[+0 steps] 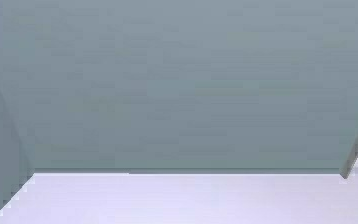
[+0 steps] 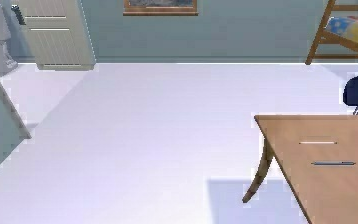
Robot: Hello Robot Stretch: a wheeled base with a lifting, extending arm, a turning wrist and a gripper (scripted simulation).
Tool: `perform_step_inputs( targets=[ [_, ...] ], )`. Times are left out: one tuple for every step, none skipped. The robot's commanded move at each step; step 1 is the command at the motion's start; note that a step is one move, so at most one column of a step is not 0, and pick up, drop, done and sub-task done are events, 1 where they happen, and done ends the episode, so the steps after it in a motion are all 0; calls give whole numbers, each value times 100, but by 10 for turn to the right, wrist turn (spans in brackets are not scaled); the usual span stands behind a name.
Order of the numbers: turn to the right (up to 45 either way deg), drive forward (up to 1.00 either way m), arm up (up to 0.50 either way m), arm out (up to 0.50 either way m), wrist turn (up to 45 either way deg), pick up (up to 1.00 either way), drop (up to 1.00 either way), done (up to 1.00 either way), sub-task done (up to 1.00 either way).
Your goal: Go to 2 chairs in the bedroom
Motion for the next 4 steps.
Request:
perform_step_inputs(
  targets=[
    [0,10,0,0,0,0,0,0,0],
    [-450,0,0,0,0,0,0,0,0],
    [-360,0,0,0,0,0,0,0,0],
    [0,15,0,0,0,0,0,0,0]
  ],
)
